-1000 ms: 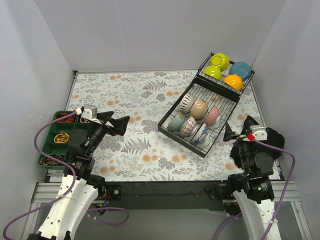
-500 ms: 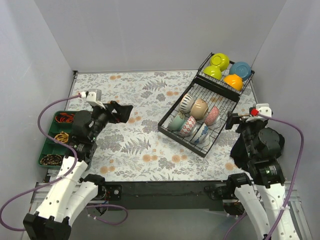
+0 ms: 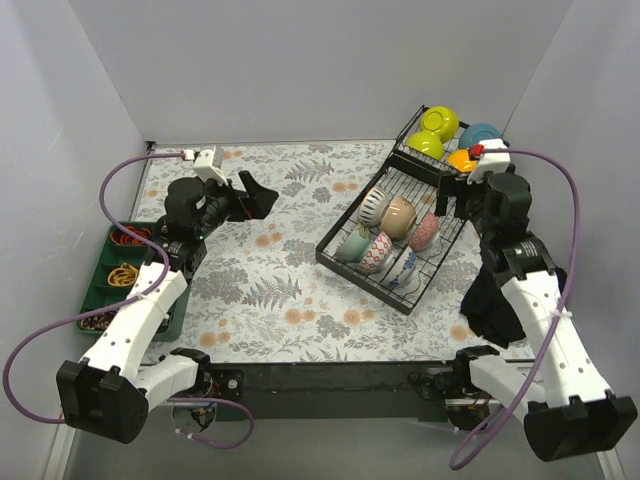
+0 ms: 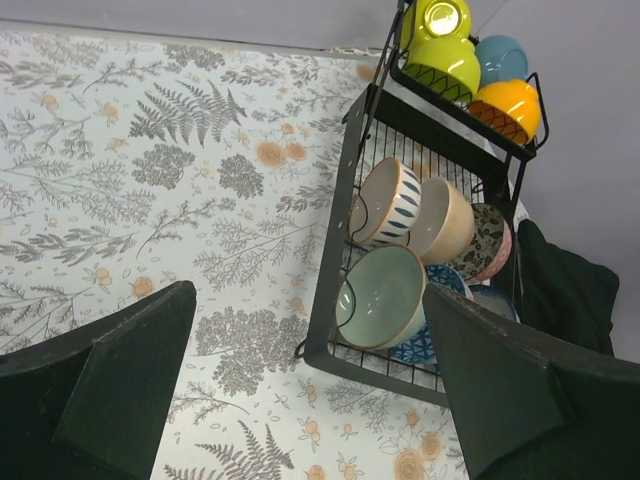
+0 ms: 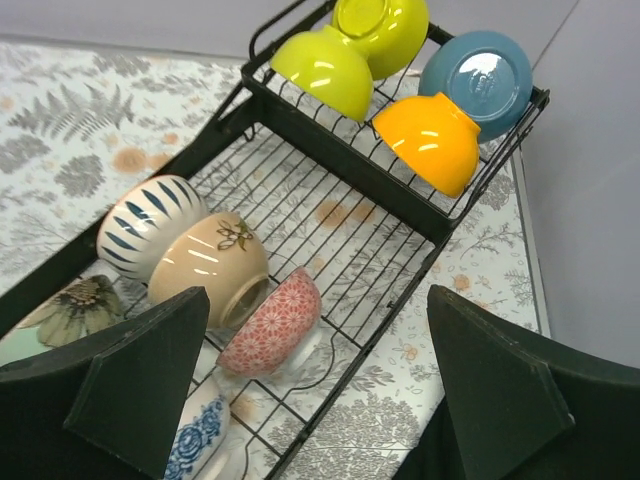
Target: Unload the bowls from the dish rack
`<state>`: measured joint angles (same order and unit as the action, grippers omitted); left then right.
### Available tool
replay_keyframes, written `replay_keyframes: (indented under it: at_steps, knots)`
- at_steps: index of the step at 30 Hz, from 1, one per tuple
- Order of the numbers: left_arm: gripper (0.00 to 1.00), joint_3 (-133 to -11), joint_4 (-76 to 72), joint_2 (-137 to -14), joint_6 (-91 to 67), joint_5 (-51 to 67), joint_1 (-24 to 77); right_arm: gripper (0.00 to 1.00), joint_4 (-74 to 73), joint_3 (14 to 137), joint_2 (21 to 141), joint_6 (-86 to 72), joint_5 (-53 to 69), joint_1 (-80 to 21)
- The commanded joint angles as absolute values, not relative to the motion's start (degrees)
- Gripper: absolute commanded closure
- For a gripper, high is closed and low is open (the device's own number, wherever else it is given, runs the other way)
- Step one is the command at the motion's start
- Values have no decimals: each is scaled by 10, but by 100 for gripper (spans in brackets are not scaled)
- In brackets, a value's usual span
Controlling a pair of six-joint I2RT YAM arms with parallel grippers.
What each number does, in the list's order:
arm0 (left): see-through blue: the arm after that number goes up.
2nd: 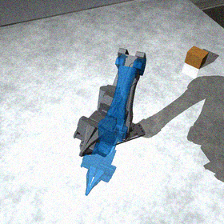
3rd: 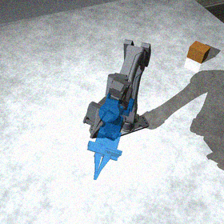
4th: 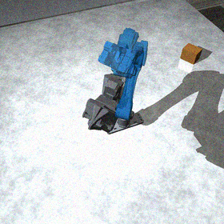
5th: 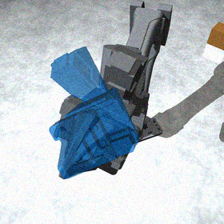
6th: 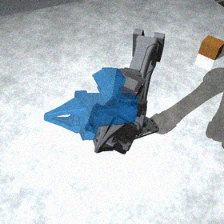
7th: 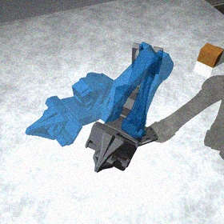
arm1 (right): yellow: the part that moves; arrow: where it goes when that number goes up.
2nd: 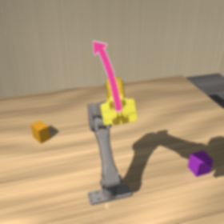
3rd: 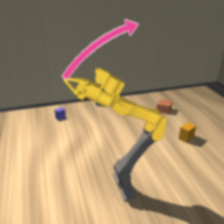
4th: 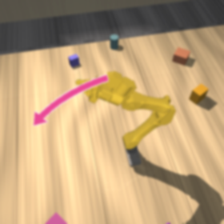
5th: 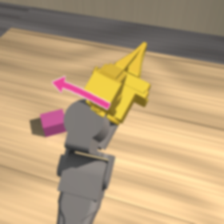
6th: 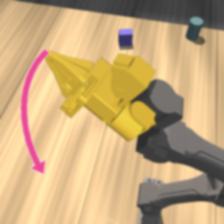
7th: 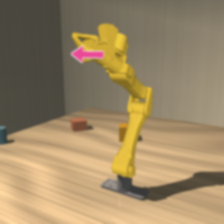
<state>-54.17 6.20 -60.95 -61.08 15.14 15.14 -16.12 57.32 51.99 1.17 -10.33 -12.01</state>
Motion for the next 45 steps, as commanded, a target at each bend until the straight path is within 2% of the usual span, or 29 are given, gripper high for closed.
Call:
replay_keyframes:
  at_steps: [1, 9, 19, 29, 40, 45]
  knots:
    - [2, -510, 74, -592, -603, 149, 153, 1, -154, 653, 592, 88, -126, -118]
    - [2, -490, 83, -570, -596, 123, 154, 1, -147, 763, 792, 176, -185, -112]
    - [2, -494, 93, -574, -592, 105, 156, 1, -147, 909, 981, 270, -156, -46]
    - [2, -504, 105, -590, -595, 117, 156, 1, -147, 949, 1048, 240, 30, 19]
    - [2, -503, 105, -598, -601, 121, 157, 2, -170, 964, 1099, 257, 76, 39]
    - [2, -503, 104, -600, -601, 127, 156, 8, -174, 963, 1100, 269, 97, 39]
